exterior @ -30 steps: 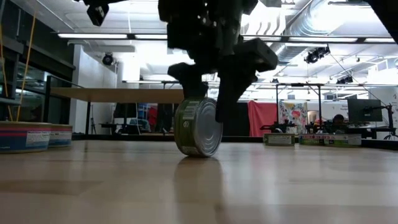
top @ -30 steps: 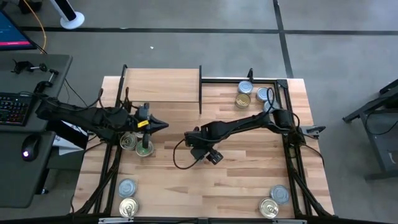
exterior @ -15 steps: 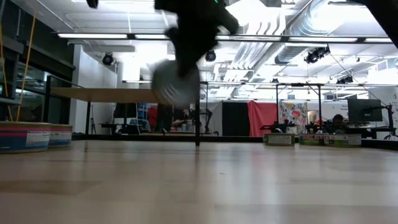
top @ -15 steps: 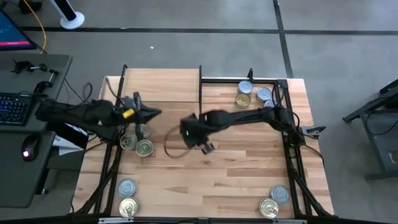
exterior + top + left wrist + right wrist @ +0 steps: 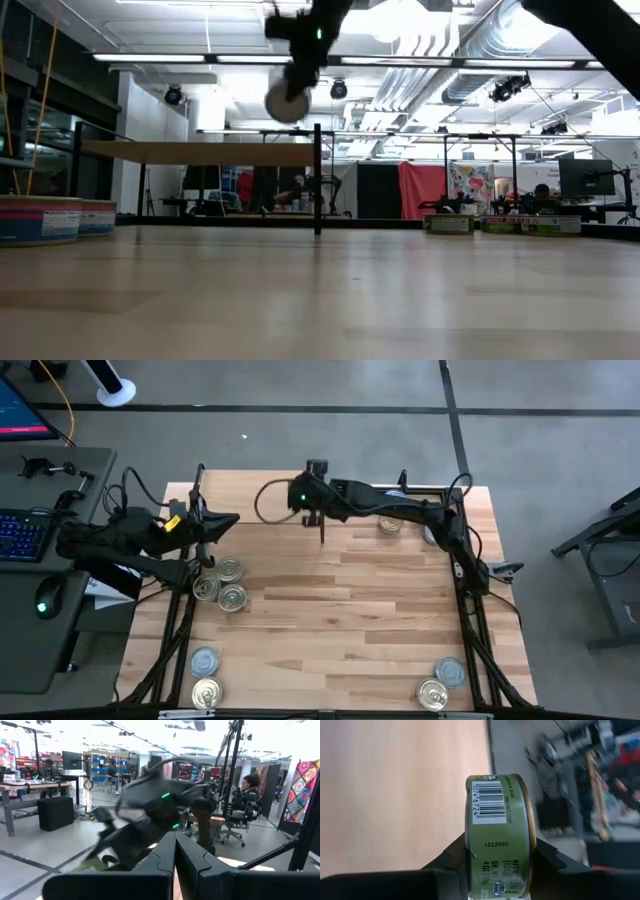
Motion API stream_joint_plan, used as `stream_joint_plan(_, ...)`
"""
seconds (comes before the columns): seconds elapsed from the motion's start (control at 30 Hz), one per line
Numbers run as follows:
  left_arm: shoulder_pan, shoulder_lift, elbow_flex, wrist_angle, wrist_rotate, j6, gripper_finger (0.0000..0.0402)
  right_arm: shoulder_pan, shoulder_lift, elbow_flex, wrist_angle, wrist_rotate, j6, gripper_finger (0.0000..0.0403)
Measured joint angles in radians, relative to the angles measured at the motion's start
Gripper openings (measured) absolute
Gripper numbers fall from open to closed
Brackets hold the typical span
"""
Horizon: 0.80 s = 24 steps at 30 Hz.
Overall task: Stack canned seafood by type on shelf
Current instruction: Put the green tuna can on the shelf
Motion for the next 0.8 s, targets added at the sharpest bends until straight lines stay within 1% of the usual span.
stream_joint_plan(0.1,0.0,0.004,0.0,0.0,-0.001,0.007,0.0,-0.038,0.003,-0.075,0.082,0.014,-0.016,0.0116)
stream_joint_plan(0.17,0.0,0.011,0.0,0.0,-0.002,0.007,0.0,-0.043,0.003,-0.112,0.143,0.022,-0.045,0.0117)
stream_joint_plan(0.4,0.0,0.034,0.0,0.0,-0.002,-0.018,0.0,-0.031,0.003,-0.167,0.227,0.003,-0.114,0.0126)
stream_joint_plan(0.6,0.0,0.051,0.0,-0.001,-0.002,-0.03,0.0,-0.028,0.003,-0.167,0.237,-0.024,-0.095,0.0129)
stream_joint_plan(0.7,0.0,0.055,0.0,-0.001,-0.003,-0.036,0.0,-0.028,0.003,-0.167,0.239,-0.024,-0.091,0.0141)
stream_joint_plan(0.8,0.0,0.057,0.0,-0.001,-0.004,-0.036,0.0,-0.028,0.003,-0.167,0.233,-0.033,-0.073,0.017)
